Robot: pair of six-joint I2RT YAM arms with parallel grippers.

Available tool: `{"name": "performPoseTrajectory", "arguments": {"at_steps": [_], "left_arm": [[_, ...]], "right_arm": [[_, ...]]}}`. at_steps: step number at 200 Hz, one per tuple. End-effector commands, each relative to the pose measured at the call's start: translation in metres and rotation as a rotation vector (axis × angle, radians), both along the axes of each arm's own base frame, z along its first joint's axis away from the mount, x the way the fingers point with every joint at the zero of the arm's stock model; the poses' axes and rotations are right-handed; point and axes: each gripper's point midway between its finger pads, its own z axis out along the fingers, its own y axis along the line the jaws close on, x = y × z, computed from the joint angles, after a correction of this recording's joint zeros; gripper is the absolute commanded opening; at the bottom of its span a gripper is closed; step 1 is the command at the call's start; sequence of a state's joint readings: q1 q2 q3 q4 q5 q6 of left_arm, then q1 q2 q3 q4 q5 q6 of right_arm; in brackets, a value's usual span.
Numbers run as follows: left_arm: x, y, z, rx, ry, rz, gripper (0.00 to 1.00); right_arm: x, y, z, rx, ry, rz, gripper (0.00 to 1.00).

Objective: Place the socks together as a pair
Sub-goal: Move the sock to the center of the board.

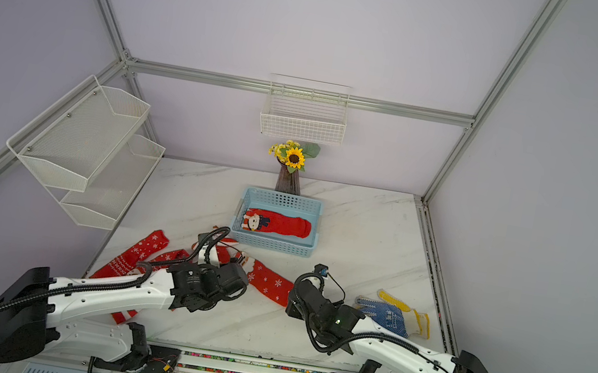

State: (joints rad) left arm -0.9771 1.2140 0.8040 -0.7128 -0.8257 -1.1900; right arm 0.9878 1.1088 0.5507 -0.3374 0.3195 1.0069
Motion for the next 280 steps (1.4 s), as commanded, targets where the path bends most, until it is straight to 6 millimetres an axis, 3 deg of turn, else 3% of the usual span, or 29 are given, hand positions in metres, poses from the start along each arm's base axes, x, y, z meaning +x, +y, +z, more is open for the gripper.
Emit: {"name": "performPoseTrajectory", "arguments": {"at_steps": [1,43,88,134,175,197,234,280], "left_arm": [[0.002,-0.005,0.001,-0.103,0.018,-0.103,1.0],[-0.001,0.015,-0.015,-0.33,0.024,-0.056,1.0],[-0.003,0.021,-0.028,-0.326,0.104,-0.04,1.0],[-0.007,0.04,-0.045,-0.276,0.212,0.057,0.98],[-0.01,0.055,-0.05,-0.264,0.24,0.111,0.95],[-0.012,0.065,-0.052,-0.252,0.258,0.147,0.91],[-0.021,0.083,-0.057,-0.223,0.291,0.216,0.9],[-0.027,0.093,-0.064,-0.247,0.308,0.265,0.87]], "right_arm": [[0.009,0.015,0.004,0.138,0.012,-0.079,0.54],[0.014,0.019,-0.013,0.128,0.037,-0.092,0.47],[0.026,0.008,-0.028,0.093,0.045,-0.118,0.35],[0.04,0.004,-0.031,0.085,0.037,-0.096,0.23],[0.042,0.014,-0.026,0.112,0.016,-0.036,0.22],[0.041,0.018,-0.034,0.115,0.038,-0.019,0.22],[0.035,0.005,-0.058,0.067,0.113,-0.097,0.22],[0.046,-0.006,-0.05,0.015,0.069,-0.116,0.18]]}}
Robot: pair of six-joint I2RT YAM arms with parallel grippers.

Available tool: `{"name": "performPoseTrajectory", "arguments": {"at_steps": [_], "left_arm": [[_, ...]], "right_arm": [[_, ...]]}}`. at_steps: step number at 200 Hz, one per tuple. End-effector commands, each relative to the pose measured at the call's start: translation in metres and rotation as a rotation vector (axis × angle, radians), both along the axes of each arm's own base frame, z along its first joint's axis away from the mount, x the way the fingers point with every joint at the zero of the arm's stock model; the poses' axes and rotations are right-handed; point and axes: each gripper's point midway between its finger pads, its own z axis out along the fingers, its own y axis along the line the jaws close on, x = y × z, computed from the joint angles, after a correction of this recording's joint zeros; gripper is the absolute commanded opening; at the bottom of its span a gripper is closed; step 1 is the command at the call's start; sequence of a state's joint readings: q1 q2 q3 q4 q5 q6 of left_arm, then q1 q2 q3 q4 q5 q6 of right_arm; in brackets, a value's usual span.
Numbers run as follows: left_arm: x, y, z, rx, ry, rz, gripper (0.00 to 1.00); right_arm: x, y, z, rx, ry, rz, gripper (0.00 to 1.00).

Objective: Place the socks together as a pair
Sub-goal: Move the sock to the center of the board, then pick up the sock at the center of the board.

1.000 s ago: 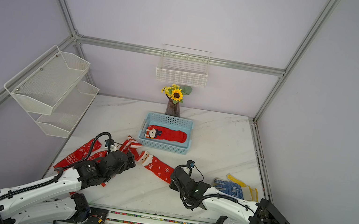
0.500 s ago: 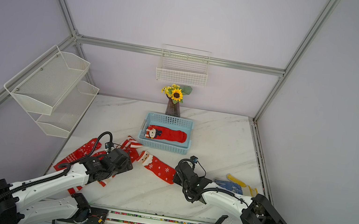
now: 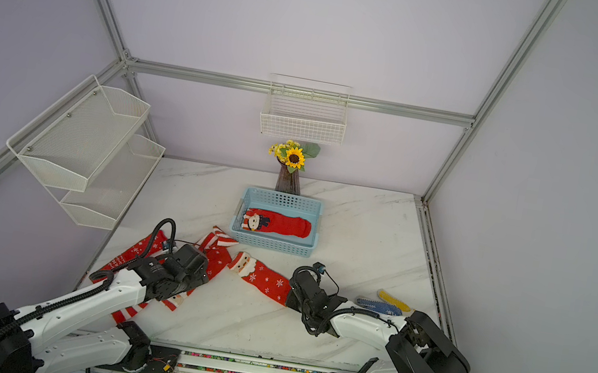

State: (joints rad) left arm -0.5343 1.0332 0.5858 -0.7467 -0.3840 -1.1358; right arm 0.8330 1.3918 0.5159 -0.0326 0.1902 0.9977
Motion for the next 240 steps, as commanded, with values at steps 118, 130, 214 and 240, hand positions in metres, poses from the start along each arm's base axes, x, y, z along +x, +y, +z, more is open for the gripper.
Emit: {"name": "performPoseTrajectory", "arguments": {"at_steps": [118,130,214,240], "left_arm": [[-0.022,0.018,-0.011,-0.023,0.094,0.151,0.73],[-0.025,0.023,-0.011,-0.007,0.097,0.167,0.71],[-0.047,0.042,-0.027,-0.028,0.184,0.294,0.69],[-0.052,0.044,-0.035,-0.037,0.215,0.322,0.67]], "right_arm": [[0.039,-0.045,0.046,0.022,-0.096,-0.073,0.23],[0.039,-0.044,0.055,0.031,-0.116,-0.063,0.24],[0.037,-0.047,0.06,0.026,-0.12,-0.058,0.25],[0.038,-0.046,0.058,0.025,-0.118,-0.059,0.25]]}}
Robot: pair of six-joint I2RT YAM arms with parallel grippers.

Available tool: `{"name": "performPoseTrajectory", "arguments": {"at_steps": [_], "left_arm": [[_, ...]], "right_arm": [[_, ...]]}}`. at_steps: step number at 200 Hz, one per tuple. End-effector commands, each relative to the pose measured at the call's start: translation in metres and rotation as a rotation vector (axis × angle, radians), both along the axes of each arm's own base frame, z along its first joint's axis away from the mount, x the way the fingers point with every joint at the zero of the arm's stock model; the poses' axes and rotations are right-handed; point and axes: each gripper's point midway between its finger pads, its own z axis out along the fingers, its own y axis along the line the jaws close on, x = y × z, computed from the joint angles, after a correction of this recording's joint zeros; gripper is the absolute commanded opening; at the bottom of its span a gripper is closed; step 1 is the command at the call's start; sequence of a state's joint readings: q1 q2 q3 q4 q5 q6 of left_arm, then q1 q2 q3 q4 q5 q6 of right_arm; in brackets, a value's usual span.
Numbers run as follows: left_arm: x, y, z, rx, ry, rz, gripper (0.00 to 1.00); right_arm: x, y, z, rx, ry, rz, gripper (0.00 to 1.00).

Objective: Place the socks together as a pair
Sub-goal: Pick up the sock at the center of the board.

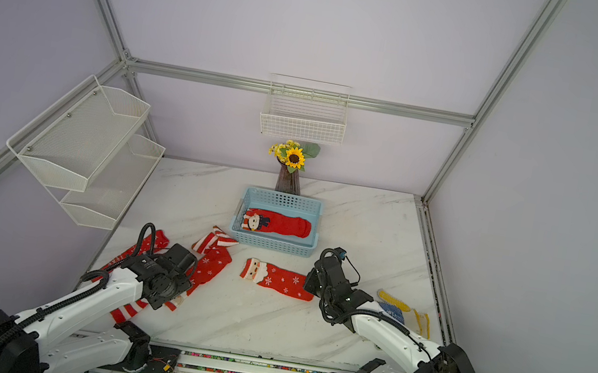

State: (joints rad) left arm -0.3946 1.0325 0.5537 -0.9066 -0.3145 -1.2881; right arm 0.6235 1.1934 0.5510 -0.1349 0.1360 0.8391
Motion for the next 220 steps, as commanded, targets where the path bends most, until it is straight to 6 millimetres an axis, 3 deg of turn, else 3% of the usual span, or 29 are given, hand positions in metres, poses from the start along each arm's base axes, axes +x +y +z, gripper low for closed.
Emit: {"name": "performPoseTrajectory", "arguments": {"at_steps": [1,65,146,181,220], "left_arm": [[-0.013,0.006,-0.011,-0.006,0.045,0.065,0.66],[-0.017,-0.002,-0.028,-0.069,0.052,0.079,0.6],[-0.019,-0.005,-0.04,-0.081,0.074,0.087,0.41],[-0.001,-0.004,-0.016,-0.072,-0.032,0.036,0.27],[0.029,-0.002,0.035,-0.017,-0.206,-0.09,0.17]], "right_arm": [[0.0,-0.001,0.002,0.004,0.002,-0.003,0.25],[0.0,0.0,-0.001,0.004,0.012,-0.011,0.25],[-0.001,-0.002,0.001,-0.002,0.02,-0.015,0.25],[0.0,-0.002,0.008,0.006,0.005,-0.016,0.25],[0.001,-0.001,0.017,0.012,-0.008,-0.01,0.25]]}}
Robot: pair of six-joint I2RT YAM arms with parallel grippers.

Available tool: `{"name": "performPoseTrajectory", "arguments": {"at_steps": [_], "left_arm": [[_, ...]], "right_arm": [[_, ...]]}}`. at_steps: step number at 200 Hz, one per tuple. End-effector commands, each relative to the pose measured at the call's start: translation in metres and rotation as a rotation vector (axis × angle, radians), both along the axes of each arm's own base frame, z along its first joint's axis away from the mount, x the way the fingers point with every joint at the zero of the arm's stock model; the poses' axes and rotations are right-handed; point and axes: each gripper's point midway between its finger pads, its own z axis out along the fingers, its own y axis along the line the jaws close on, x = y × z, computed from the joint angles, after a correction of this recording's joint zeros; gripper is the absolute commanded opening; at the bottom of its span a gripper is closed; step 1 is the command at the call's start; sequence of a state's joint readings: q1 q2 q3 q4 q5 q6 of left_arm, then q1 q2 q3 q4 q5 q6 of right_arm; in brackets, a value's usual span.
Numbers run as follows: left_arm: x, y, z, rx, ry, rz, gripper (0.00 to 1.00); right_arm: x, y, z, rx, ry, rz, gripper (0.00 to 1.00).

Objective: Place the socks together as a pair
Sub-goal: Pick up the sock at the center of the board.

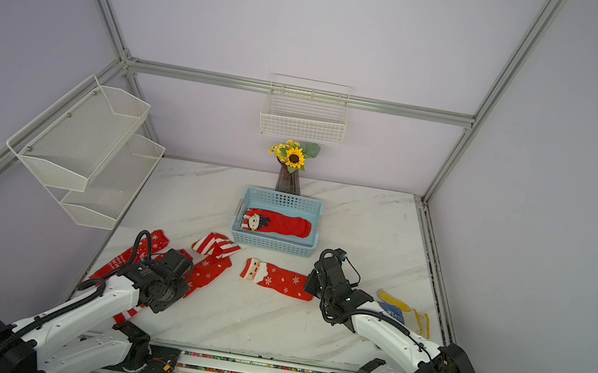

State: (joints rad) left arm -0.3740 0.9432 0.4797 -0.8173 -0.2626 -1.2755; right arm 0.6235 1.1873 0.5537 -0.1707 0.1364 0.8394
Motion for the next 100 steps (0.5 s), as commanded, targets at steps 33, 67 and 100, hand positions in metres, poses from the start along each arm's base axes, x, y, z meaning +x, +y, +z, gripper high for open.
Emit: {"name": "performPoseTrajectory", "arguments": {"at_steps": [33,67,100], "left_arm": [[0.041,0.015,0.099,0.192,-0.216,-0.16,0.17],[0.059,0.023,0.169,0.316,-0.348,-0.234,0.17],[0.074,0.012,0.23,0.348,-0.46,-0.359,0.18]], "right_arm": [[0.005,0.004,0.032,0.037,-0.046,0.001,0.25],[0.006,0.006,0.041,0.052,-0.06,0.01,0.25],[0.004,0.005,0.049,0.044,-0.066,0.016,0.25]]}}
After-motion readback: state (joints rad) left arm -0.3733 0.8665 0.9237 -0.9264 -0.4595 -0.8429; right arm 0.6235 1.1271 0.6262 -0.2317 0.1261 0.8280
